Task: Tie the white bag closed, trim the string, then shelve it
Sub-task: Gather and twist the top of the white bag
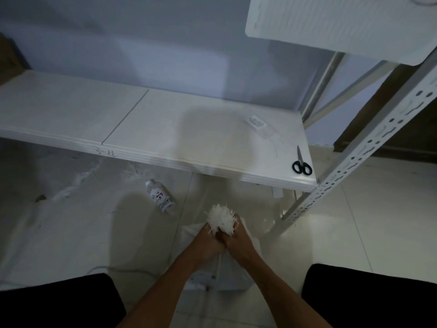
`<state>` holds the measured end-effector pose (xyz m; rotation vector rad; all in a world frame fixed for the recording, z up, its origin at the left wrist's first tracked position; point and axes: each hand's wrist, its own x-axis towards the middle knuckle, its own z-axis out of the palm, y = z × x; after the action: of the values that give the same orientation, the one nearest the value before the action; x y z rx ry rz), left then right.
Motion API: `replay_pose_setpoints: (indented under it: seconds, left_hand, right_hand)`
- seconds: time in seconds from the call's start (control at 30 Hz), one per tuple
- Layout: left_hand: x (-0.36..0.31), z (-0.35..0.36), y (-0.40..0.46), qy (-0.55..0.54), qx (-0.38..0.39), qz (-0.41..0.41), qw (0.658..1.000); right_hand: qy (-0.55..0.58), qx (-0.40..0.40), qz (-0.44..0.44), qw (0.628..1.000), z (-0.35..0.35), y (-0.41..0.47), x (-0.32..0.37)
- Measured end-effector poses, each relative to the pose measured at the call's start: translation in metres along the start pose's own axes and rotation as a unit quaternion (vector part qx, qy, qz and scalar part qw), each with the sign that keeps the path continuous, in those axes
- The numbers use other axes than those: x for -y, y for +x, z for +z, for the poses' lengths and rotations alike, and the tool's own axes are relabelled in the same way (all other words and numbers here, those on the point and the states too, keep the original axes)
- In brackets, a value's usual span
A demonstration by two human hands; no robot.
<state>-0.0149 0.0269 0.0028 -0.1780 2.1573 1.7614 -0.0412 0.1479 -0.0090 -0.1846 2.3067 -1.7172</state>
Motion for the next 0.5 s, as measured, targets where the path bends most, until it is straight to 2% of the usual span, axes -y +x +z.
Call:
replay_pose_setpoints:
  seconds: [0.03,0.1,0.2,0.3,0.33,0.43,0.47,0.5]
  left_hand:
    - [-0.001,0.0,0.0,-0.056,-0.013,0.006,0.998]
    - [-0.007,0.0,-0.001,-0.18,-0.052,-0.072,0.98]
    - [-0.018,-0.006,0.001,-0.36,-0.102,-0.148,0.915]
    - [-0.018,-0.012,0.009,-0.509,-0.168,-0.15,0.831]
    - [-0.019,-0.014,0.007,-0.537,-0.162,-0.145,0.815]
    - [-0.03,-0.017,0.005,-0.586,-0.141,-0.091,0.793]
    - [-0.033,-0.017,0.006,-0.589,-0.144,-0.069,0.792]
    - [-0.031,-0.016,0.011,-0.561,-0.163,-0.048,0.811]
  right_hand:
    - [0.003,0.012,-0.005,1.0,-0.004,0.002,0.001]
    - [-0.008,0.062,-0.007,0.998,-0.011,0.004,0.002]
    - [-0.022,0.13,-0.007,0.991,-0.008,0.007,0.004]
    - [-0.04,0.101,-0.004,0.994,0.002,0.002,0.01]
    - [-0.052,0.076,-0.012,0.996,0.005,-0.001,0.013]
    - [-0.065,0.033,-0.032,0.997,0.006,-0.001,0.014]
    - [-0.07,0.03,-0.038,0.996,0.004,0.001,0.015]
    - [-0.07,0.025,-0.035,0.997,0.001,0.003,0.016]
